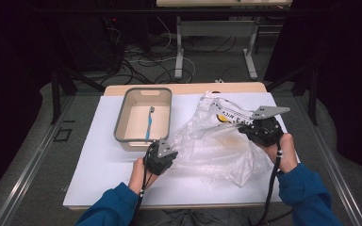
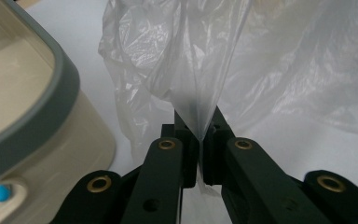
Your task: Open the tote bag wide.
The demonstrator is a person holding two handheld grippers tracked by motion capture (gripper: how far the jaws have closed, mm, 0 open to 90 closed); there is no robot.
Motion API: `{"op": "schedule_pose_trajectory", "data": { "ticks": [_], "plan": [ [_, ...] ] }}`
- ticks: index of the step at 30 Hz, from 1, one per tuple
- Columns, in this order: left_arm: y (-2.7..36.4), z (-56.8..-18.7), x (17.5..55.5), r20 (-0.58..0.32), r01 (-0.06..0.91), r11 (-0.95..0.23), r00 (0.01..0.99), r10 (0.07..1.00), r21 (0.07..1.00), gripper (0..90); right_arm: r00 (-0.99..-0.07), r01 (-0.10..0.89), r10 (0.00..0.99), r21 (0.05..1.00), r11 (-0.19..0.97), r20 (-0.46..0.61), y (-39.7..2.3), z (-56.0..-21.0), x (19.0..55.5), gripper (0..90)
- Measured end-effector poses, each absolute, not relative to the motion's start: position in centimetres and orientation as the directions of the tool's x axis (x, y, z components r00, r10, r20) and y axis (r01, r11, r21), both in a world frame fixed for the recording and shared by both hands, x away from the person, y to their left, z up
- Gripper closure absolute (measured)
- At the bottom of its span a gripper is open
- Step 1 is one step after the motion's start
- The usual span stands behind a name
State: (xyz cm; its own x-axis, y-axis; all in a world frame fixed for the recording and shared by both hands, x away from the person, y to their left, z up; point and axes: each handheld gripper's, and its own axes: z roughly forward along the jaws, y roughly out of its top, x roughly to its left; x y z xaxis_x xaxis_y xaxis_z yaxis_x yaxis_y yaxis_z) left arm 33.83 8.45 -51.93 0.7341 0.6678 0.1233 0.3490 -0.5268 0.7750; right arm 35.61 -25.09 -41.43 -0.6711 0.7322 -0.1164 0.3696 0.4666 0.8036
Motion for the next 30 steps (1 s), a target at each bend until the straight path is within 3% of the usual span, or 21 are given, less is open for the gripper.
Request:
{"op": "schedule_pose_trajectory", "data": {
  "ticks": [8,18,24,30],
  "plan": [
    [8.0,-50.7,34.1,0.133,0.304,-0.477,0.715,0.686,0.824,88.7,-0.651,0.359,0.747,0.814,0.458,-0.133,-25.6,-40.8,35.4,90.0],
    [7.7,-51.0,34.6,0.128,0.301,-0.475,0.723,0.679,0.827,88.8,-0.649,0.474,0.755,0.729,0.493,-0.089,-25.5,-43.7,37.3,90.0],
    [7.6,-51.1,34.8,0.113,0.315,-0.467,0.721,0.684,0.826,87.8,-0.636,0.419,0.760,0.767,0.486,-0.134,-25.5,-42.4,36.9,90.0],
    [7.4,-50.9,35.0,0.138,0.305,-0.507,0.736,0.663,0.806,75.9,-0.623,0.390,0.768,0.791,0.472,-0.152,-25.6,-41.6,36.7,90.0]
  ]
}}
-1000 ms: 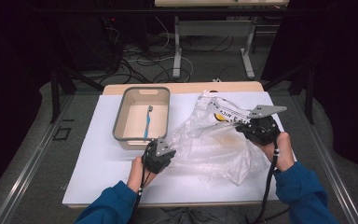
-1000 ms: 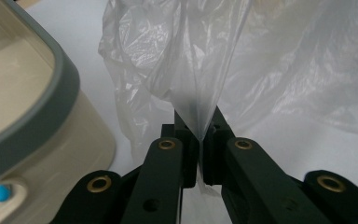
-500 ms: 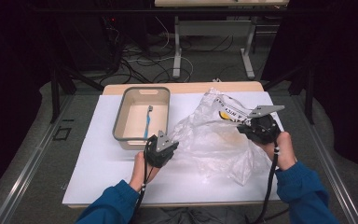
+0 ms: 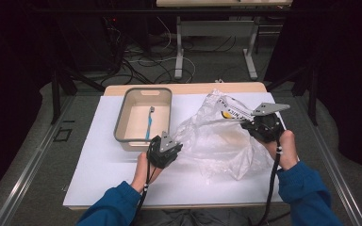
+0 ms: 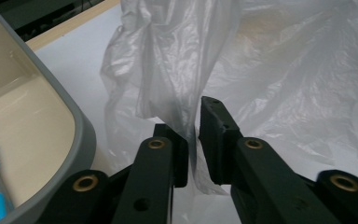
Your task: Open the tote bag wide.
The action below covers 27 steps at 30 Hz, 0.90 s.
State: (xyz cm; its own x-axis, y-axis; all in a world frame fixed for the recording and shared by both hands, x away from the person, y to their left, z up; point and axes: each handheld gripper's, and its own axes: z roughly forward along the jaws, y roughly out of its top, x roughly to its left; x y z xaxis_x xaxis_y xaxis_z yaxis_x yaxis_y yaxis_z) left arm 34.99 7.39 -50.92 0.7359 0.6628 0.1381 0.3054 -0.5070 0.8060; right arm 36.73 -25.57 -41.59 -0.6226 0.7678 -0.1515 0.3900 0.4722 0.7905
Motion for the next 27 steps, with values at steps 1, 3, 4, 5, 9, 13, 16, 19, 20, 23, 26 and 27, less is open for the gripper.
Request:
{"op": "schedule_pose_trajectory", "data": {
  "ticks": [1,3,4,5,9,13,16,19,20,23,26,27],
  "plan": [
    [7.3,-50.9,34.9,0.126,0.311,-0.502,0.740,0.661,0.807,71.6,-0.624,0.397,0.768,0.789,0.469,-0.143,-25.5,-41.7,36.7,90.0],
    [7.2,-50.5,34.8,0.129,0.303,-0.507,0.747,0.652,0.807,63.1,-0.627,0.401,0.765,0.782,0.477,-0.145,-25.5,-41.8,36.8,90.0],
    [7.2,-50.2,34.7,0.136,0.301,-0.520,0.753,0.644,0.799,55.8,-0.625,0.411,0.768,0.779,0.474,-0.137,-25.4,-42.0,36.8,90.0],
    [7.1,-50.0,34.5,0.135,0.302,-0.518,0.751,0.646,0.801,49.6,-0.627,0.407,0.766,0.777,0.480,-0.144,-25.4,-42.1,37.0,90.0],
    [7.0,-48.7,33.7,0.172,0.265,-0.534,0.755,0.632,0.803,34.6,-0.633,0.415,0.761,0.768,0.488,-0.142,-25.4,-42.4,37.1,90.0],
    [7.0,-47.3,33.2,0.191,0.233,-0.534,0.760,0.622,0.813,29.8,-0.624,0.427,0.769,0.765,0.483,-0.138,-25.5,-42.5,37.2,90.0],
    [7.1,-46.9,33.0,0.190,0.240,-0.543,0.762,0.619,0.805,29.4,-0.617,0.430,0.773,0.760,0.487,-0.147,-25.8,-42.6,37.3,90.0],
    [7.2,-47.4,32.9,0.179,0.271,-0.571,0.772,0.610,0.775,29.9,-0.605,0.453,0.785,0.753,0.478,-0.134,-26.0,-43.0,37.6,90.0],
    [7.3,-47.8,32.9,0.186,0.274,-0.577,0.767,0.614,0.770,30.1,-0.604,0.458,0.785,0.747,0.482,-0.136,-26.1,-43.2,37.6,90.0],
    [7.8,-48.3,32.6,0.193,0.297,-0.609,0.770,0.608,0.735,29.8,-0.607,0.463,0.784,0.743,0.484,-0.132,-26.2,-43.6,37.8,90.0],
    [8.5,-48.0,32.5,0.189,0.305,-0.602,0.763,0.619,0.738,28.2,-0.608,0.467,0.783,0.739,0.486,-0.131,-26.0,-43.7,37.8,90.0],
    [8.6,-47.8,32.6,0.196,0.298,-0.604,0.762,0.617,0.740,26.9,-0.610,0.466,0.782,0.738,0.488,-0.132,-25.9,-43.7,37.8,90.0]
  ]
}}
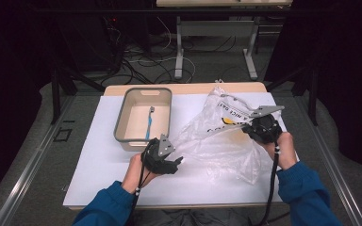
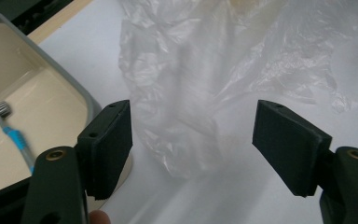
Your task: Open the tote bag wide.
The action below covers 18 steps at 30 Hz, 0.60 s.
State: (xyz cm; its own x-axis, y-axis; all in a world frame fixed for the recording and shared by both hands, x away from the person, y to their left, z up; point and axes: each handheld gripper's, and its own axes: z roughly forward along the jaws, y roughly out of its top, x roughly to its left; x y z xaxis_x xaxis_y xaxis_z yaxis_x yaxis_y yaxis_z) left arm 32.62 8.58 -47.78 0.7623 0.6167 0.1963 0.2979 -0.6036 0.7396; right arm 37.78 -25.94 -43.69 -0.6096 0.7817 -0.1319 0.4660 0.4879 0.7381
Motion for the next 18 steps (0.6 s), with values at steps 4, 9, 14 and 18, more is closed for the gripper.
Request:
{"op": "schedule_pose_trajectory", "data": {
  "ticks": [4,9,14,18],
  "plan": [
    [7.6,-47.3,33.2,0.190,0.288,-0.605,0.775,0.602,0.742,22.7,-0.616,0.461,0.776,0.736,0.495,-0.136,-25.7,-43.5,37.7,90.0],
    [4.8,-48.0,34.6,0.211,0.265,-0.640,0.796,0.568,0.722,22.2,-0.613,0.455,0.779,0.744,0.489,-0.137,-25.4,-43.4,37.6,90.0],
    [2.0,-48.7,36.1,0.249,0.259,-0.662,0.783,0.571,0.703,28.5,-0.622,0.448,0.771,0.746,0.493,-0.136,-25.6,-43.3,37.5,90.0],
    [0.7,-49.5,37.5,0.258,0.285,-0.652,0.751,0.607,0.703,47.2,-0.627,0.455,0.769,0.744,0.490,-0.123,-25.7,-43.3,37.5,90.0]
  ]
}}
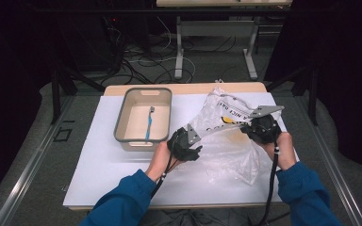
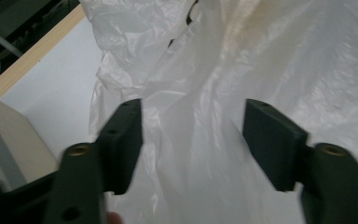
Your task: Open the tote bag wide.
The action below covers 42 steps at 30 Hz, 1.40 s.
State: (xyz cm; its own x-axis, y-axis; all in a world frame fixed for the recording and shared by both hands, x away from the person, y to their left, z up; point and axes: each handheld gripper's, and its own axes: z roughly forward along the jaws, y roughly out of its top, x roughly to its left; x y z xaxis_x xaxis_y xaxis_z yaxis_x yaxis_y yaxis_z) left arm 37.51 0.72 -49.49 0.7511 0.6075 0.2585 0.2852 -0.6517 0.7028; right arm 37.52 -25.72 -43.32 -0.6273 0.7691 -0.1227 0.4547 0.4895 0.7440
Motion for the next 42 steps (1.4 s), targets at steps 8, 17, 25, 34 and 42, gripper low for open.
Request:
{"op": "schedule_pose_trajectory", "data": {
  "ticks": [8,17,25,34,42],
  "plan": [
    [0.7,-49.3,38.8,0.229,0.294,-0.592,0.724,0.650,0.750,89.3,-0.647,0.464,0.754,0.728,0.505,-0.110,-25.5,-43.6,37.7,87.0],
    [0.7,-49.0,38.8,0.244,0.264,-0.578,0.718,0.653,0.772,89.7,-0.704,0.484,0.705,0.666,0.567,-0.089,-23.7,-44.4,38.9,46.7],
    [0.6,-48.9,38.9,0.233,0.246,-0.559,0.724,0.649,0.792,89.3,-0.706,0.501,0.703,0.643,0.580,-0.085,-22.6,-45.2,40.1,86.3],
    [2.0,-48.4,36.7,0.225,0.246,-0.576,0.748,0.624,0.780,40.4,-0.681,0.448,0.723,0.717,0.534,-0.113,-23.2,-43.3,38.9,90.0],
    [4.1,-48.7,34.1,0.194,0.261,-0.582,0.774,0.603,0.771,26.8,-0.665,0.451,0.739,0.729,0.514,-0.109,-23.4,-43.3,38.8,90.0]
  ]
}}
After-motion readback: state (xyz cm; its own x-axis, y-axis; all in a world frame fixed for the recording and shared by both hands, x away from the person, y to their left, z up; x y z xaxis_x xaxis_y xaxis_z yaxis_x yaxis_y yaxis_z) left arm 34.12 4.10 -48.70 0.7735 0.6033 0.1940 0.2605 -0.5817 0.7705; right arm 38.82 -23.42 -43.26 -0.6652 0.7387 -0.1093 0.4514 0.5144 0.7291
